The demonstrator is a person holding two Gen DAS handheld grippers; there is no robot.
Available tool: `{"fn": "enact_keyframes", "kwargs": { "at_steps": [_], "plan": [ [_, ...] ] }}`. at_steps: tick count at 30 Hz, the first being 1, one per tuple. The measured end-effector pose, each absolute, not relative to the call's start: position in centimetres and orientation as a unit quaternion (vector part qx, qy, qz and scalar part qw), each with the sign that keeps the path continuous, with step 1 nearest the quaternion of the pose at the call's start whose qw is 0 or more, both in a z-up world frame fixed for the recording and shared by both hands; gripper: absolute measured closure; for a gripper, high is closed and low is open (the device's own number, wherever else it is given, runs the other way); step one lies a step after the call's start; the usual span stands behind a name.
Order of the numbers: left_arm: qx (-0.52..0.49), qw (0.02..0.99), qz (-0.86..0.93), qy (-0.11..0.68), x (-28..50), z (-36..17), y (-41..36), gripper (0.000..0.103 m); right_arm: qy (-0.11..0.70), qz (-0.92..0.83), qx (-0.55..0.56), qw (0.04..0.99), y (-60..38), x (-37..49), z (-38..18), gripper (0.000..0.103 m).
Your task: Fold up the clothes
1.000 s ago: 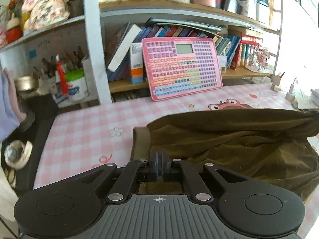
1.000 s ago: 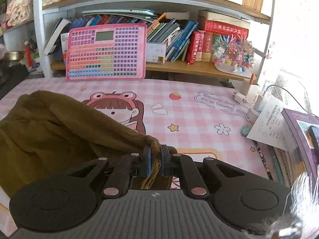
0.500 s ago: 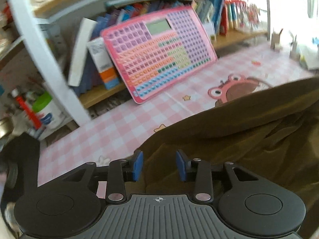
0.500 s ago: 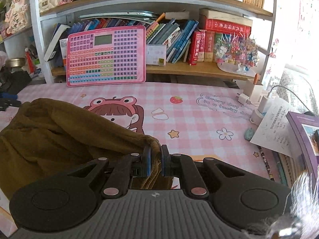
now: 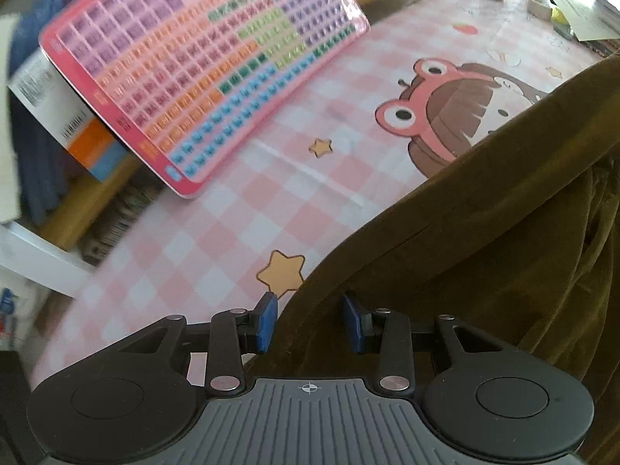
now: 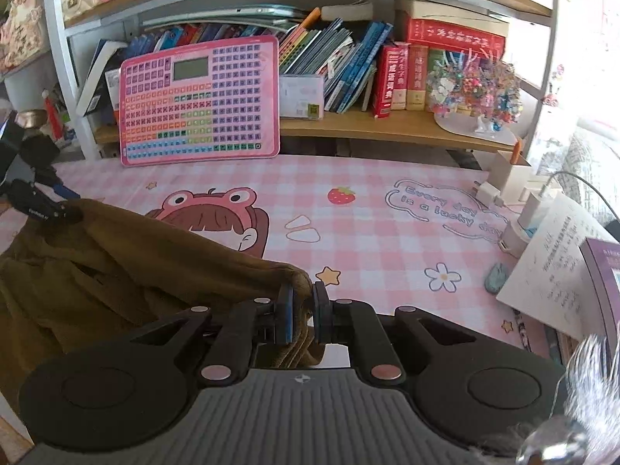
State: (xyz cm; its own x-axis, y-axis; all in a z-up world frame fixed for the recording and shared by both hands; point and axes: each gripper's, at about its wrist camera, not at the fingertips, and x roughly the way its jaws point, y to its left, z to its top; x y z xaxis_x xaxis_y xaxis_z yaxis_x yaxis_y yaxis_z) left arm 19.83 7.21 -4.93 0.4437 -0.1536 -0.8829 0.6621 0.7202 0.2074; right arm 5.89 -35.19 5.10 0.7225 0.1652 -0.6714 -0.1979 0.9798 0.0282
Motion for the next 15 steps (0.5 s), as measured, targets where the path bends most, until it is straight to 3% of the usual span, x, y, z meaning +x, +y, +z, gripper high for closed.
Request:
{"fn": "enact_keyframes", "kwargs": {
  "at_steps": [6, 8, 10, 15],
  "plan": [
    [0.233, 0.804, -0.264, 0.478, 20.3, -5.0, 8.2, 0.070, 0.357, 0.098, -0.027, 0.928, -35.2, 7.0, 5.2, 0.094],
    [0.231, 0.805, -0.264, 0.479, 20.1, -5.0, 8.0, 0.087, 0.356, 0.097, -0.026, 0.929, -35.3, 7.2, 5.3, 0.094],
    [0.232, 0.807, -0.256, 0.479, 19.7, -5.0, 7.7, 0.096, 0.353, 0.094, -0.025, 0.930, -35.2, 7.2, 5.4, 0.094],
    [0.223, 0.841, -0.227, 0.438, 17.5, -2.7, 8.5, 0.099, 0.325, 0.078, -0.038, 0.942, -34.4, 6.8, 6.7, 0.094]
  ]
}}
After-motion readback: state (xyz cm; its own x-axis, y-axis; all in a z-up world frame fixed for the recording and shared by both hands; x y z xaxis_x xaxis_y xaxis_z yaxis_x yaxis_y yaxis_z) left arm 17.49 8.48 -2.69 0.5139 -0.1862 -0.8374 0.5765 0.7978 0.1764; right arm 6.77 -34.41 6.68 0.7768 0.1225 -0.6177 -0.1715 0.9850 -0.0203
